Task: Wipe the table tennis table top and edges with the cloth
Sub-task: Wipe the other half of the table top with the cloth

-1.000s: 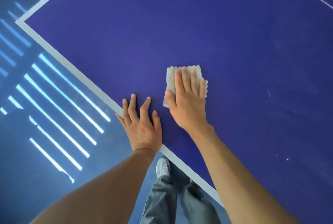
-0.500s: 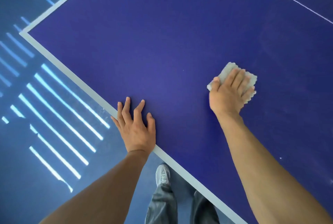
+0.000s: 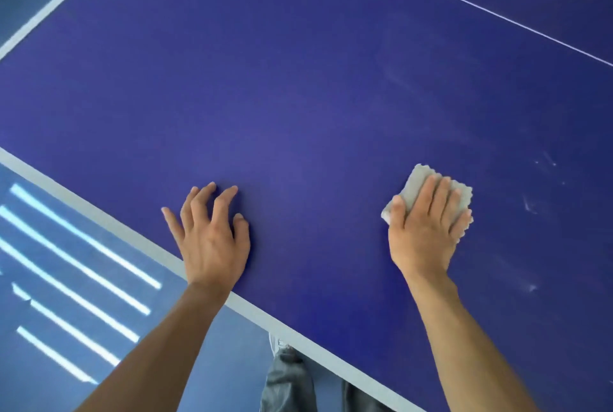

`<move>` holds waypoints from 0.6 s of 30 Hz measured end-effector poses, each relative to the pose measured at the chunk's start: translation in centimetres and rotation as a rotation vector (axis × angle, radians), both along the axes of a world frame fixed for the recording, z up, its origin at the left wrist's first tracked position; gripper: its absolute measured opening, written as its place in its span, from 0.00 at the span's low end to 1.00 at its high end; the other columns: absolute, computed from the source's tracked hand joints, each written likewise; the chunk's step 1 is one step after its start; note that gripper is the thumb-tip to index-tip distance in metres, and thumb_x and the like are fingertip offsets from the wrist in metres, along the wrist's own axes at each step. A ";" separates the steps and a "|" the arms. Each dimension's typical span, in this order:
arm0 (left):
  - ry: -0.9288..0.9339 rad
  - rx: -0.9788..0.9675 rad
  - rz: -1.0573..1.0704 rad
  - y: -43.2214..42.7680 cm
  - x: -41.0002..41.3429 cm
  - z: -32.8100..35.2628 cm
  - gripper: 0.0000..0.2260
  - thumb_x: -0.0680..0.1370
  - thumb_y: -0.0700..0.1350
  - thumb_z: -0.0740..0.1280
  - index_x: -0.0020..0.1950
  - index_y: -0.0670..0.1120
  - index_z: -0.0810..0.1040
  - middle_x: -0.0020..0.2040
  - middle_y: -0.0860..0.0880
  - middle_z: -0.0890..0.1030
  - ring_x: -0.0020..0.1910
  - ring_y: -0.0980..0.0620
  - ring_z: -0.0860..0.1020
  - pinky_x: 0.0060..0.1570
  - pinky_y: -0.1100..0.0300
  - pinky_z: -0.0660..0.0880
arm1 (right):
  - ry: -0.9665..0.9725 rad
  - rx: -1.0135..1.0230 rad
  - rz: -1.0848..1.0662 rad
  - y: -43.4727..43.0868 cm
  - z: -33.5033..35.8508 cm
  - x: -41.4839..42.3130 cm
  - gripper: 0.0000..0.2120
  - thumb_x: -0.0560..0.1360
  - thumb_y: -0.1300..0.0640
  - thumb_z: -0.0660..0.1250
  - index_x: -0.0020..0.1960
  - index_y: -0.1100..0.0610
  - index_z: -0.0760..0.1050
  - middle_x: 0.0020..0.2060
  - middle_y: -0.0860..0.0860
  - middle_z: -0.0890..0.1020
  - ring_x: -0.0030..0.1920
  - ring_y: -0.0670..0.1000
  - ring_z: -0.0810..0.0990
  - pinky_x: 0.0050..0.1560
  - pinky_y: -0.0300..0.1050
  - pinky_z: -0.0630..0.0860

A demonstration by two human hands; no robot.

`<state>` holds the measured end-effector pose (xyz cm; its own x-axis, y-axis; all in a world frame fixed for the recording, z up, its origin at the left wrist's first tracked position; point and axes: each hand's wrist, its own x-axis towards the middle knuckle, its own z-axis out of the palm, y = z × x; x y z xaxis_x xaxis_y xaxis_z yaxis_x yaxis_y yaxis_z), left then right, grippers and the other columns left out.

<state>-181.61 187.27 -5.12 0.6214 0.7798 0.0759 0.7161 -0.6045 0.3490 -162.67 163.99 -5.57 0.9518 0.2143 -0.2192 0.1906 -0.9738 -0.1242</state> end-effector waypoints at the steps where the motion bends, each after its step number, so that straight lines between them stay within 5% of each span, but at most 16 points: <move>1: -0.009 0.008 -0.038 -0.4 1.2 0.1 0.20 0.80 0.45 0.61 0.71 0.47 0.77 0.73 0.42 0.72 0.77 0.38 0.64 0.78 0.31 0.46 | 0.005 0.021 -0.091 0.9 -0.1 2.3 0.36 0.85 0.41 0.42 0.85 0.62 0.46 0.84 0.60 0.52 0.84 0.60 0.47 0.81 0.68 0.46; 5: 0.005 -0.028 -0.140 -1.2 7.1 -0.3 0.19 0.82 0.46 0.63 0.73 0.52 0.75 0.77 0.43 0.68 0.81 0.39 0.58 0.78 0.32 0.43 | 0.020 0.087 -0.162 6.7 -0.4 8.6 0.36 0.86 0.40 0.46 0.85 0.60 0.40 0.85 0.59 0.45 0.84 0.59 0.41 0.80 0.68 0.41; 13: 0.105 -0.028 -0.096 -1.7 10.6 -1.9 0.21 0.83 0.52 0.60 0.76 0.58 0.68 0.80 0.45 0.62 0.82 0.43 0.53 0.79 0.33 0.44 | -0.111 0.054 0.492 3.5 -1.6 3.0 0.35 0.86 0.39 0.45 0.85 0.60 0.51 0.84 0.57 0.55 0.84 0.59 0.49 0.82 0.65 0.47; 18: 0.176 -0.051 -0.100 -1.9 11.0 -1.4 0.23 0.81 0.55 0.56 0.77 0.57 0.69 0.80 0.44 0.62 0.82 0.41 0.54 0.79 0.33 0.45 | -0.068 0.002 0.263 -0.9 -1.0 7.7 0.35 0.85 0.40 0.45 0.85 0.60 0.51 0.84 0.57 0.56 0.84 0.61 0.53 0.81 0.66 0.50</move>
